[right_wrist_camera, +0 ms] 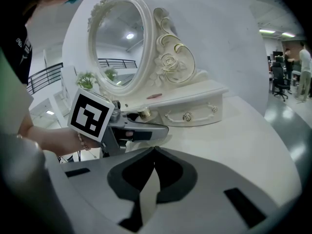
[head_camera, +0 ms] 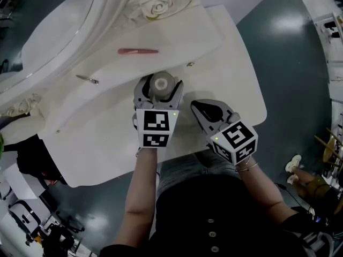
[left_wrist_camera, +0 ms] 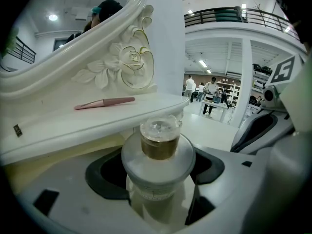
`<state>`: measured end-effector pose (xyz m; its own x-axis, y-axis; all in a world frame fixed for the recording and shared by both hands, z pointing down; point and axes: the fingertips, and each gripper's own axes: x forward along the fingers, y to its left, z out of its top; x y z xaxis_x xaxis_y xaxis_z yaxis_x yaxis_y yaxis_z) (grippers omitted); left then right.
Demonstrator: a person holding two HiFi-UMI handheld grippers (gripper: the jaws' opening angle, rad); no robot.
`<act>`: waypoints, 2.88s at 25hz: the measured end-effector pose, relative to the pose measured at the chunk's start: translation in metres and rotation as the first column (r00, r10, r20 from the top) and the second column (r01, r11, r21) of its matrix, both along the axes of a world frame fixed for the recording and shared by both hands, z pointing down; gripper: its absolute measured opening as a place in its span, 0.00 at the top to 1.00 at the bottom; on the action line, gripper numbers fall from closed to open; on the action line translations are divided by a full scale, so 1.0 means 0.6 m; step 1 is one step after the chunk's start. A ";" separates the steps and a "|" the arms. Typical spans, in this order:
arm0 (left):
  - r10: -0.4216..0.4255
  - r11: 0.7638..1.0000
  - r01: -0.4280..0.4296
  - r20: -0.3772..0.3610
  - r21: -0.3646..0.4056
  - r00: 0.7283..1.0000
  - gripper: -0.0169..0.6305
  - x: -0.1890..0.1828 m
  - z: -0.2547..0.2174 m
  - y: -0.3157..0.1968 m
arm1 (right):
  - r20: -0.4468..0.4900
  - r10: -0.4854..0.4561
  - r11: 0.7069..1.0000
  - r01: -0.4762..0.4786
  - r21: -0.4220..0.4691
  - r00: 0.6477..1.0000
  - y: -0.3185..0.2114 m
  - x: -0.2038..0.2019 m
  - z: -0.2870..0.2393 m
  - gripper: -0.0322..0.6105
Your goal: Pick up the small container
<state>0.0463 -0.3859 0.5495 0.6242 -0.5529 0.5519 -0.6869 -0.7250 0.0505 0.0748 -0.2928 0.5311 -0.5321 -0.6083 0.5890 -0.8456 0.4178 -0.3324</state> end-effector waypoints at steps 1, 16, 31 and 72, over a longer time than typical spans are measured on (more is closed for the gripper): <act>-0.002 1.000 0.002 0.000 0.001 1.000 0.49 0.001 0.001 -0.001 | -0.001 0.000 1.000 0.000 0.000 1.000 0.000 0.001 0.000 0.95; 0.025 1.000 -0.026 0.019 0.012 0.999 0.50 0.005 0.002 -0.003 | -0.006 0.001 1.000 -0.001 0.016 1.000 -0.003 0.004 -0.007 0.95; 0.020 1.000 -0.020 -0.067 -0.006 0.998 0.50 -0.010 -0.037 0.038 | -0.022 0.030 0.996 -0.029 0.080 0.999 -0.010 0.004 -0.030 0.95; -0.042 0.981 0.099 -0.316 0.165 0.948 0.50 -0.122 -0.295 0.117 | -0.047 -0.139 0.907 0.146 0.396 0.989 -0.036 -0.087 -0.263 0.95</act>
